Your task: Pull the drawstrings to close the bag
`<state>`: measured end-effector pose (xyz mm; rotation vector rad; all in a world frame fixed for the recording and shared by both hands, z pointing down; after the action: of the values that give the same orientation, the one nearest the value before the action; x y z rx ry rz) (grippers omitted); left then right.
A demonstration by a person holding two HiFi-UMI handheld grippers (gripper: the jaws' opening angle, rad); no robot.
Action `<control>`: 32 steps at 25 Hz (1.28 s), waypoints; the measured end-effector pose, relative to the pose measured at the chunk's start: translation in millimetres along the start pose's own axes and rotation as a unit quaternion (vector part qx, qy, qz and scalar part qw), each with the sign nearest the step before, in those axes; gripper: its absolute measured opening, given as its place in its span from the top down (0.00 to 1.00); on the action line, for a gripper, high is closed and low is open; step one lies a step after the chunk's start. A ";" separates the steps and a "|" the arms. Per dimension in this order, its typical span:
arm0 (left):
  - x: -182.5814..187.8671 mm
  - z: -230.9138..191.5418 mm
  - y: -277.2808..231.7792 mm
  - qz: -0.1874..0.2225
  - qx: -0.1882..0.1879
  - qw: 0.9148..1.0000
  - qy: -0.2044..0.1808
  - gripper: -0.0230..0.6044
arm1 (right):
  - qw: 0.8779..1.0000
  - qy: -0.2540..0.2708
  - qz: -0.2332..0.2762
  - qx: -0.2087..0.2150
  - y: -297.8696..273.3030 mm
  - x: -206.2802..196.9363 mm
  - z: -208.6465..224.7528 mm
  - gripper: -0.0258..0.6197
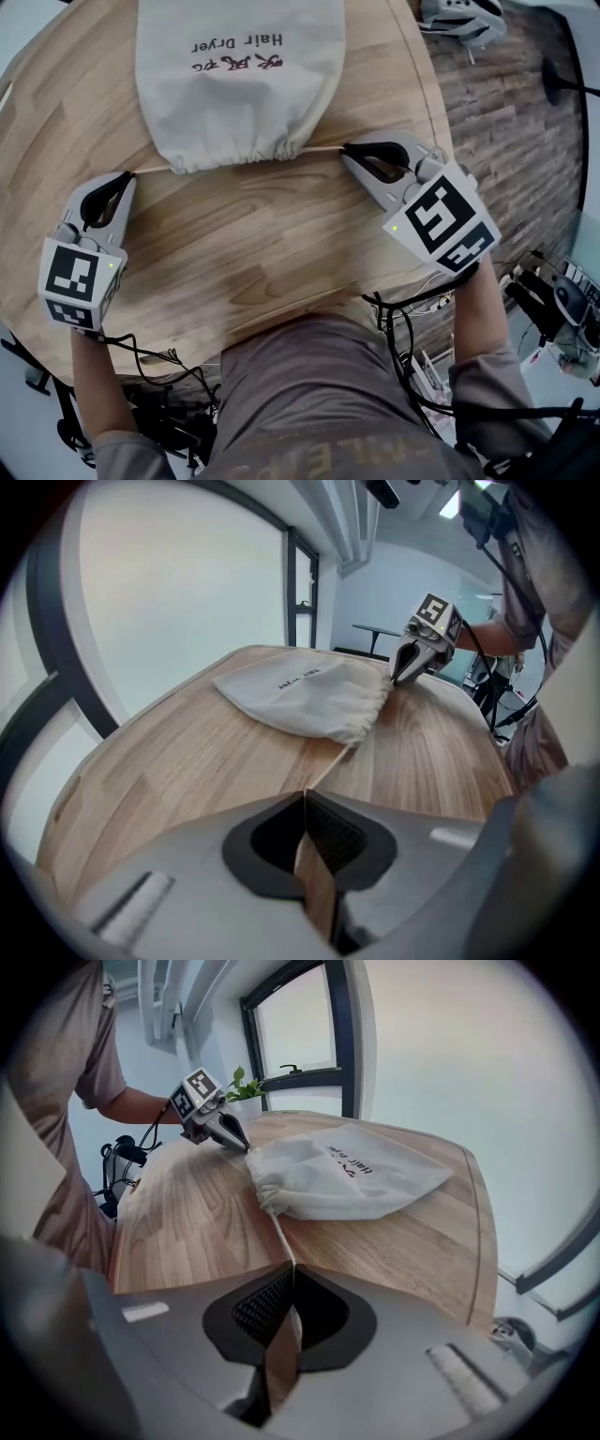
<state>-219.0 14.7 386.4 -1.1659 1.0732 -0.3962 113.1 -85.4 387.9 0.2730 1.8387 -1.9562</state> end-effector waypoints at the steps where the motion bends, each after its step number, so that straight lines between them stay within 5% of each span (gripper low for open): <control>1: -1.9 -5.3 -0.2 0.001 -0.001 1.000 0.004 0.95 | 1.000 -0.002 -0.003 0.000 -0.9 -0.2 1.8 0.91; 15: -6.6 -22.3 -1.2 0.007 -0.005 1.000 0.027 0.95 | 1.000 -0.023 0.003 0.007 -3.2 -3.5 8.0 0.91; 22: -7.2 -19.7 -15.2 0.036 0.046 0.998 0.018 0.94 | 0.998 -0.051 0.023 -0.028 -10.9 -4.6 8.1 0.90; 26: -8.1 3.4 2.4 -0.003 0.045 0.999 0.024 0.93 | 0.998 -0.055 0.020 0.007 -6.7 -6.7 -8.2 0.80; 28: 2.7 10.4 18.9 0.015 0.048 0.999 0.016 0.83 | 0.999 -0.034 0.018 0.012 1.5 2.6 -15.0 0.61; 30: 18.4 12.4 29.5 0.041 0.056 0.998 -0.011 0.64 | 1.000 -0.008 0.030 -0.001 10.6 16.1 -16.3 0.62; 32: 32.2 13.1 32.8 0.051 0.059 0.996 -0.049 0.58 | 0.999 0.008 0.047 -0.006 15.9 30.3 -16.8 0.62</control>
<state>-200.9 11.0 342.2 -1.0119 1.0055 -0.3155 90.8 -74.7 358.9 0.3650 1.8124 -1.8850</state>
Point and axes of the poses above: the fingertips, and each gripper's own axes: y backward along the fingers, z to its right, x out of its top, the point moved 8 cm from there along y, backward along the fingers, and after that the axes turned 5 degrees about -z, right-handed, at the moved point
